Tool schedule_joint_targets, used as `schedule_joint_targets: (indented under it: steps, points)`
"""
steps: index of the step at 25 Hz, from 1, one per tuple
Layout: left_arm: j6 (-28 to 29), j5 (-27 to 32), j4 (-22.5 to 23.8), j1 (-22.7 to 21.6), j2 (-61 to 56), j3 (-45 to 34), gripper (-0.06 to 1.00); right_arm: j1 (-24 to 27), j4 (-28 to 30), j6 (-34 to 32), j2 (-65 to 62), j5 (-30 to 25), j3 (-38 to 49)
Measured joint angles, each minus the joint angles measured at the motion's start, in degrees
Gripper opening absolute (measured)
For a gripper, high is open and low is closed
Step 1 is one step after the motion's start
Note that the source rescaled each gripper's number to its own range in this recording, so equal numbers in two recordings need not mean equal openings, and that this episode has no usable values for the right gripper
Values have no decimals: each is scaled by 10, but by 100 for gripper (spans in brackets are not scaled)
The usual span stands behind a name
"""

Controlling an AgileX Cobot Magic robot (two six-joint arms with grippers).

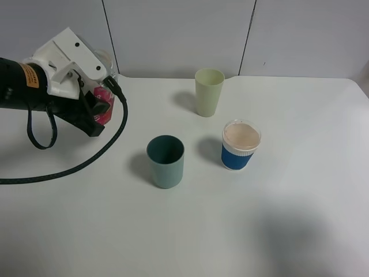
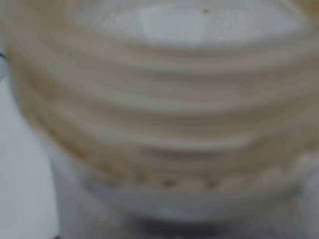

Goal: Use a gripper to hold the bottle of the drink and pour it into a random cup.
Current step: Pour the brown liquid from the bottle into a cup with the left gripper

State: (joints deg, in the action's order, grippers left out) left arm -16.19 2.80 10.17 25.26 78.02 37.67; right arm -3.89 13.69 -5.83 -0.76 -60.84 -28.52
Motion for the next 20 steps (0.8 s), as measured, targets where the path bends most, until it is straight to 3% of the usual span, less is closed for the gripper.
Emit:
schedule_joint_targets:
  steps: [7,9,11,15,20]
  points:
    - [-50,38,4,15,0,8,0,0,0,0,0,0,0]
    - [-40,69,32,15,0,24,0,0,0,0,0,0,0]
    - [1,102,86,15,0,43,0,0,0,0,0,0,0]
    - [162,155,246,20,0,60,0,0,0,0,0,0,0]
    - [307,179,393,72,0,60,0,0,0,0,0,0,0]
